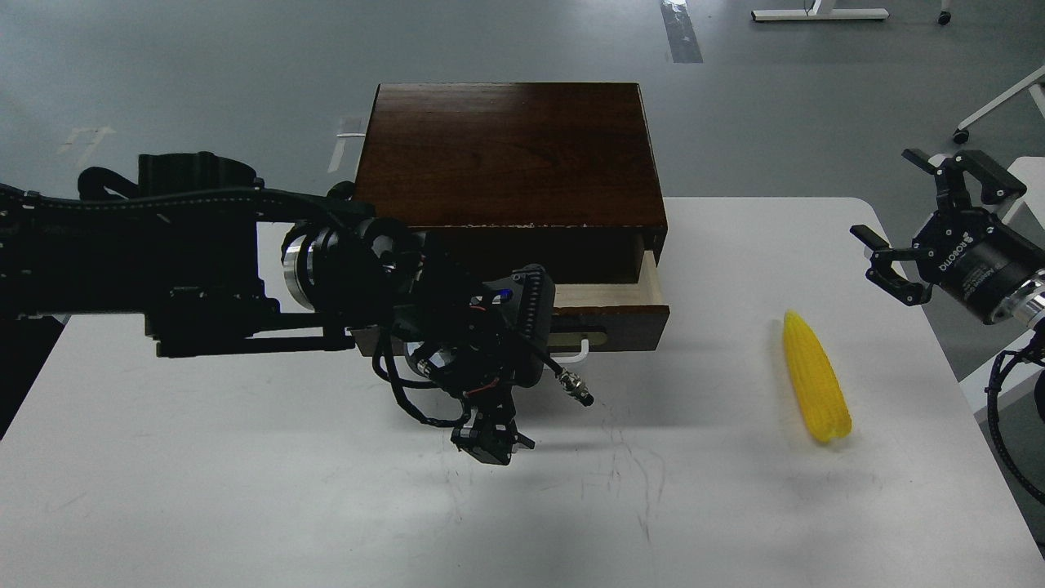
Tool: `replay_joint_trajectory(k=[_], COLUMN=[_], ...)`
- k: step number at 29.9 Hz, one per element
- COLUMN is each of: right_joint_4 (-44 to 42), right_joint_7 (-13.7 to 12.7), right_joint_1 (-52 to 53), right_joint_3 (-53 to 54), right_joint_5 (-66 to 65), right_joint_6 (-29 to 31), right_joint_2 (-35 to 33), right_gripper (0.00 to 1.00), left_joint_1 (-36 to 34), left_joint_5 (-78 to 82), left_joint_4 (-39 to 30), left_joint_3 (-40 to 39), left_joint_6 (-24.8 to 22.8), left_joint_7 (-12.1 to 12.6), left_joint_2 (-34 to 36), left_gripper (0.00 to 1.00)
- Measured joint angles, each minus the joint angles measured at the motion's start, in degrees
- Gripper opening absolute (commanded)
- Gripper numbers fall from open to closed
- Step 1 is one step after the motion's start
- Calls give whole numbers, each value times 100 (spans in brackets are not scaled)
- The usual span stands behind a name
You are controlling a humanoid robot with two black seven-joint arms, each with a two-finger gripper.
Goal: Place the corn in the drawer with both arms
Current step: 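Pull the drawer open toward the robot with the left gripper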
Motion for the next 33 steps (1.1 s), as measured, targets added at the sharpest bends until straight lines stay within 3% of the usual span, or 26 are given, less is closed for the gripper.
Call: replay_joint_trajectory(k=[15,23,33], right_joint_4=[27,41,36], right_joint_7=[0,0,0], right_joint_1=[5,5,5], right_joint_3=[0,0,0], right_joint_5=[0,0,0], right_joint_6=[0,0,0], right_joint_2=[-8,-51,-103], right_gripper=[100,100,100], left_joint_1=[-211,-417,-670], left_joint_5=[18,-66,-1608], left_joint_4=[35,-153,-677], left_joint_3=[-8,-121,-1223], left_joint_6=[4,1,1], left_joint_7=[-1,3,3], left_joint_2=[62,467,1242], left_gripper=[98,98,98])
